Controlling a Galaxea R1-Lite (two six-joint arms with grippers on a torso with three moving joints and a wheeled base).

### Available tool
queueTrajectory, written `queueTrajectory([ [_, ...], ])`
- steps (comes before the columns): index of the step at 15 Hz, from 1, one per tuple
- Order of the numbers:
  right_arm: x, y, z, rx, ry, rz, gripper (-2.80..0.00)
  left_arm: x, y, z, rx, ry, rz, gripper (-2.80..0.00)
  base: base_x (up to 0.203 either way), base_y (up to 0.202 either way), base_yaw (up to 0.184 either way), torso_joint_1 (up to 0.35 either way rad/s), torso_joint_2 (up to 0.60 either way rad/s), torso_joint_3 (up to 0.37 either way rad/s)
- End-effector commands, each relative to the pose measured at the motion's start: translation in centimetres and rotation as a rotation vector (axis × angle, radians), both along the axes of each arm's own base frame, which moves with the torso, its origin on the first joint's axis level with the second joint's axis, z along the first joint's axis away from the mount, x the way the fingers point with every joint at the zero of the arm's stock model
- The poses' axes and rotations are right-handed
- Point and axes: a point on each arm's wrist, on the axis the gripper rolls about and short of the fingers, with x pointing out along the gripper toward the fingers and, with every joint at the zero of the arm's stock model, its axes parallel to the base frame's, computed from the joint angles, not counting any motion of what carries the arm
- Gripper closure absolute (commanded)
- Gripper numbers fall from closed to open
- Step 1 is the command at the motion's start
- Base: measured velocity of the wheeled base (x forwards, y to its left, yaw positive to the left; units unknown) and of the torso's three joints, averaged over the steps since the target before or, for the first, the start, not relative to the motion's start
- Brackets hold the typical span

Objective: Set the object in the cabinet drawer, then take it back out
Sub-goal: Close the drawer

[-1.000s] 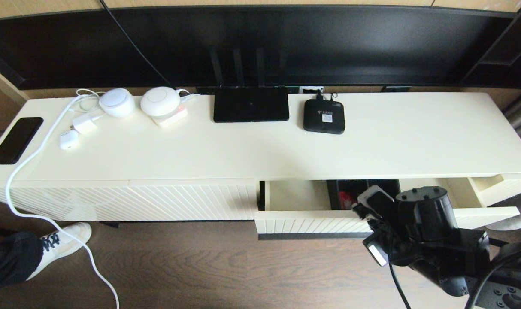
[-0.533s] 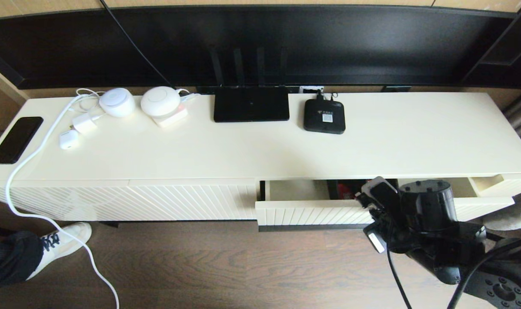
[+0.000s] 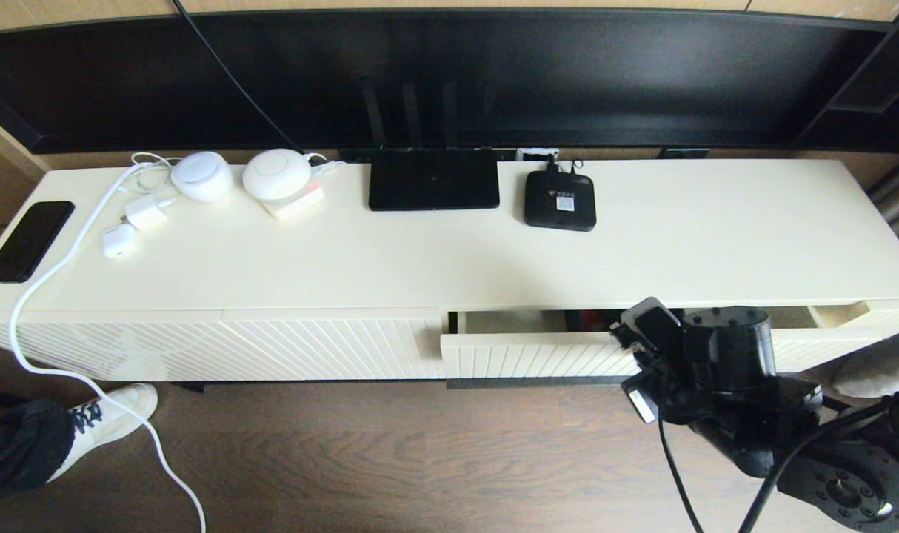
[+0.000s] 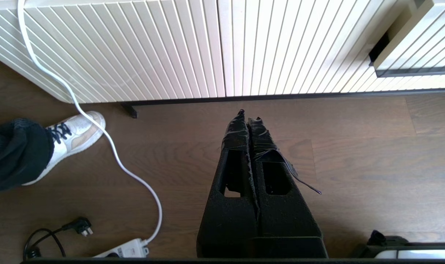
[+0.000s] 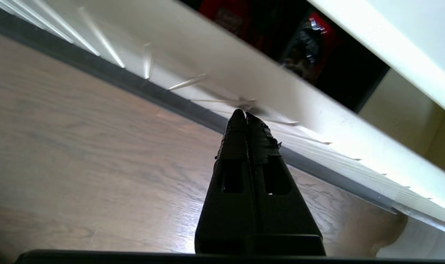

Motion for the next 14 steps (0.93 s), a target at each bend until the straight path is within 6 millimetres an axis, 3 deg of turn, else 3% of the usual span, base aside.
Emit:
queueTrajectory([
  [1, 0.2, 0.1, -0.3, -0.007, 0.007, 0.0, 0.0, 0.0, 0.0, 0.0, 0.0, 0.001, 0.0, 0.0, 0.0, 0.0, 0.0, 0.0, 0.0, 0.0],
  [14, 2.1, 0.7, -1.0, -0.017, -0.086, 0.014, 0.0, 0.0, 0.0, 0.0, 0.0, 0.002, 0.0, 0.0, 0.0, 0.0, 0.0, 0.0, 0.0, 0.0],
])
